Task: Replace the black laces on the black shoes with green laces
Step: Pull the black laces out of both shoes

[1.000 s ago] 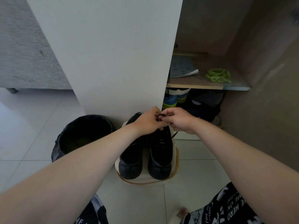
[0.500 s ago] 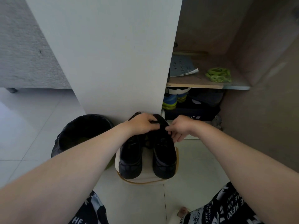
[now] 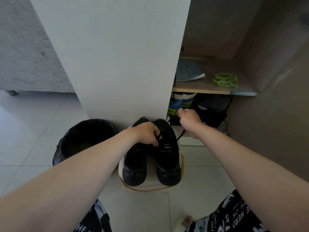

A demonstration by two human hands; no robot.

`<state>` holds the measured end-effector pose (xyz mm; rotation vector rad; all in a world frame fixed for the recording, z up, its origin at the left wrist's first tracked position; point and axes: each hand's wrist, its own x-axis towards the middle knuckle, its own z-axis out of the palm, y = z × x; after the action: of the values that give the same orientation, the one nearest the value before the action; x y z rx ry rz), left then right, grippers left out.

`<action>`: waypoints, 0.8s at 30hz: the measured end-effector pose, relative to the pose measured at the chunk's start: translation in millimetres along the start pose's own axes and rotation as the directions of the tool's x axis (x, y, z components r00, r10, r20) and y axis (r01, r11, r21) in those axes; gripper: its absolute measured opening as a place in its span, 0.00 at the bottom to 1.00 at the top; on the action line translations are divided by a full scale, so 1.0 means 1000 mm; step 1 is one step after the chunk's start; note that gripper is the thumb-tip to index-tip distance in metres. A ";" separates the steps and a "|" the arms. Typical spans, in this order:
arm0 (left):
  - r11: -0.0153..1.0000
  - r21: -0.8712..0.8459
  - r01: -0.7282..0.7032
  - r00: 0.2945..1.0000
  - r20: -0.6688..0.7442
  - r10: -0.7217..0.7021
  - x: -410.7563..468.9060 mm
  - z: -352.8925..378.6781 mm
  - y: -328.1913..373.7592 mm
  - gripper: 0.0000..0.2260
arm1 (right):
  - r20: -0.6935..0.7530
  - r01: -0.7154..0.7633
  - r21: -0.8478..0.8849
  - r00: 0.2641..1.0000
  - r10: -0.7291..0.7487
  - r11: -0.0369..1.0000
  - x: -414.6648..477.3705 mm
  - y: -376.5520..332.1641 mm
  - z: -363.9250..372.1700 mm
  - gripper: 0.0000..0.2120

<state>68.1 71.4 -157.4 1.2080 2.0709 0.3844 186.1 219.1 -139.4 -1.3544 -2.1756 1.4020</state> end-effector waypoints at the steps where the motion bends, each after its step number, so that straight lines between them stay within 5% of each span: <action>1: 1.000 -0.004 0.002 1.000 0.001 -0.002 0.000 -0.001 -0.001 0.07 | -0.009 0.014 0.007 1.000 -0.014 1.000 0.000 -0.003 0.002 0.16; 6: 0.999 0.032 0.001 1.000 0.006 -0.001 -0.001 -0.002 -0.001 0.08 | 0.039 -0.122 0.266 0.993 0.116 0.956 0.000 -0.013 0.012 0.13; 11: 0.997 0.078 0.005 0.999 0.039 -0.008 0.000 -0.001 0.002 0.05 | 0.152 0.172 -0.215 0.978 -0.141 0.961 -0.003 -0.009 0.011 0.15; 14: 0.990 0.143 0.014 1.000 0.010 -0.016 0.001 -0.003 0.005 0.06 | 0.306 0.143 -0.347 0.951 -0.033 0.927 -0.006 -0.001 0.007 0.11; 18: 0.978 0.206 0.024 1.000 -0.010 -0.022 0.002 -0.004 0.005 0.07 | 0.435 -0.005 -0.573 0.845 0.310 0.820 -0.011 0.008 -0.010 0.16; 21: 0.988 0.155 0.025 1.000 0.000 -0.025 0.002 0.001 0.007 0.08 | 0.522 -0.025 -0.509 0.786 0.331 0.861 -0.014 0.012 -0.014 0.07; 24: 0.959 0.262 -0.106 0.971 -0.179 0.156 0.004 0.010 0.012 0.20 | 0.521 -0.009 -0.495 0.797 0.305 0.869 -0.013 0.008 -0.012 0.08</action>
<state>81.7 80.6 -159.3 1.5181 2.2680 0.3212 205.6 217.3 -136.2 -1.4123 -3.0398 1.5798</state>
